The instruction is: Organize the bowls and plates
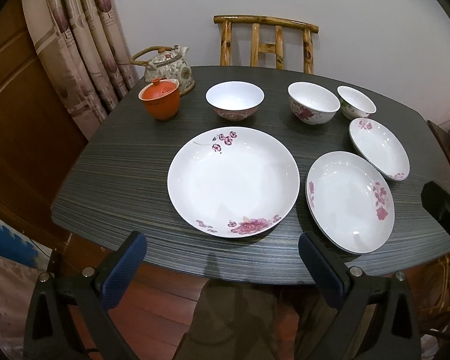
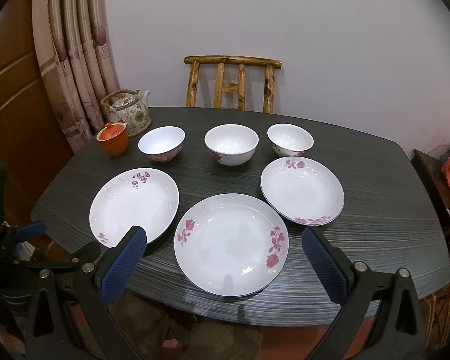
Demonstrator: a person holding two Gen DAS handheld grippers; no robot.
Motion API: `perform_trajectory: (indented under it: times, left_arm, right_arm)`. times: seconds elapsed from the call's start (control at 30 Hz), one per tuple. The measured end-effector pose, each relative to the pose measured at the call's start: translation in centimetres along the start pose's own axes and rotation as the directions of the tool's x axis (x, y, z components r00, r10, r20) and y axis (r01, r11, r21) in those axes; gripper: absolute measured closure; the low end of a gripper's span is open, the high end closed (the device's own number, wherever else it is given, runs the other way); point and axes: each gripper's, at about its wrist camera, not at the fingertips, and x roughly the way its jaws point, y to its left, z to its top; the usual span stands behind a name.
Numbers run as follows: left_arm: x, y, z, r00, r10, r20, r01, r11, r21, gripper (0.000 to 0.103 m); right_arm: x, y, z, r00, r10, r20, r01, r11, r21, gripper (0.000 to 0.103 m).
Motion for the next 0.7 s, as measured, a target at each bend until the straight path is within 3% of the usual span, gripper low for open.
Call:
perform_trajectory:
  times: [0.7]
  left_arm:
    - [-0.24, -0.33, -0.07, 1.000, -0.013, -0.009, 0.013, 1.000, 0.005, 0.000]
  right_arm:
    - [-0.12, 0.17, -0.11, 1.000, -0.002, 0.001, 0.002, 1.000, 0.004, 0.000]
